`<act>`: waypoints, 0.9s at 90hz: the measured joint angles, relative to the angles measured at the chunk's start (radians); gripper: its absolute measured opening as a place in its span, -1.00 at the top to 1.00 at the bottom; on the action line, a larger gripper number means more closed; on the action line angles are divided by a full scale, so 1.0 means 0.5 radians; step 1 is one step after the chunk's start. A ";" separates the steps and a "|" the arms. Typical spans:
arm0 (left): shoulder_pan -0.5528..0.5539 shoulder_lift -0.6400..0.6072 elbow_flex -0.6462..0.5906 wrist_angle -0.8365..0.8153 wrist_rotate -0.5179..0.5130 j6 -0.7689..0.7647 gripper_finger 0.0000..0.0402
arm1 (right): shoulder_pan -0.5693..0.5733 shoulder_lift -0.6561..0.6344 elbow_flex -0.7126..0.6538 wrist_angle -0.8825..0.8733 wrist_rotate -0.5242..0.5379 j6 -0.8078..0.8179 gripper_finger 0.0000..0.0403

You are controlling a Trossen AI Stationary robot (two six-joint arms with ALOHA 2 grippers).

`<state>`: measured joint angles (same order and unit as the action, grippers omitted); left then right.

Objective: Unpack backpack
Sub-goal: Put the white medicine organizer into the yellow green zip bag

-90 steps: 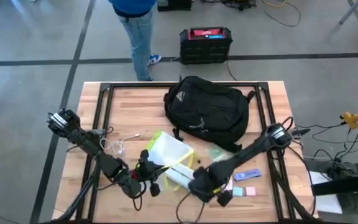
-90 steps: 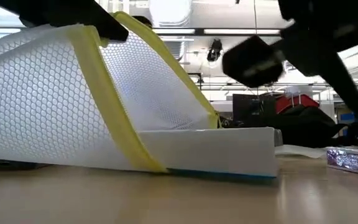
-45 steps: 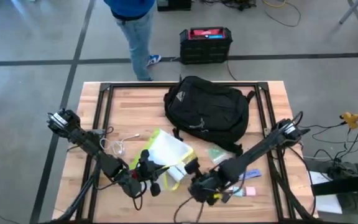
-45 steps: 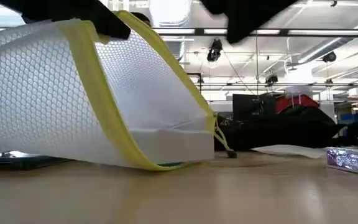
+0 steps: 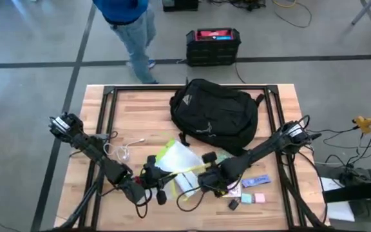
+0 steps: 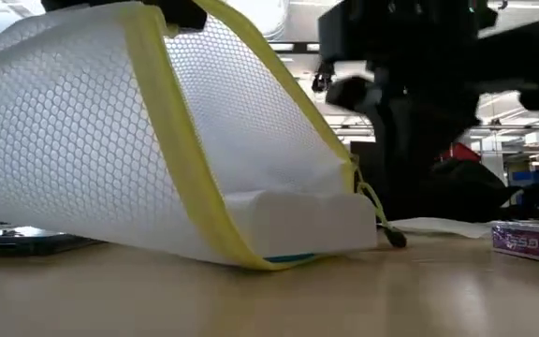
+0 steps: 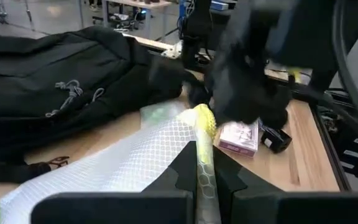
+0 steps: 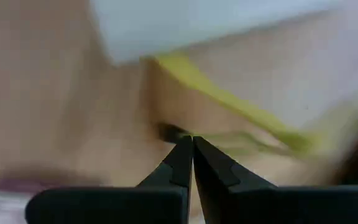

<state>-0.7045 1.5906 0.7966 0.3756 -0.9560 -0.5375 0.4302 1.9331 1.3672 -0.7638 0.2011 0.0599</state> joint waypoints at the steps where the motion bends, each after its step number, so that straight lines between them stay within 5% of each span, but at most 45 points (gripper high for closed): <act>1: 0.003 0.000 0.003 0.000 -0.001 0.007 1.00 | -0.001 0.006 -0.003 0.035 -0.021 0.000 1.00; 21: 0.039 -0.002 0.030 0.005 -0.001 0.033 1.00 | 0.009 -0.003 0.060 0.893 -0.576 -0.125 1.00; 39: 0.038 -0.002 0.030 0.003 0.011 0.024 1.00 | 0.014 -0.121 0.061 0.574 -0.395 -0.220 1.00; 58: 0.039 -0.002 0.030 0.005 0.011 0.002 1.00 | 0.037 -0.049 -0.032 0.339 -0.461 -0.177 1.00; 72: 0.046 -0.002 0.030 0.021 0.011 -0.006 1.00 | 0.044 0.102 -0.023 0.908 -0.538 -0.276 1.00; 81: 0.049 -0.002 0.030 0.033 0.011 -0.026 1.00 | 0.043 0.091 0.020 1.356 -0.259 -0.296 1.00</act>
<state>-0.6800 1.5894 0.8116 0.3923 -0.9506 -0.5507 0.4519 1.9784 1.3773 -0.0856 0.0717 -0.0882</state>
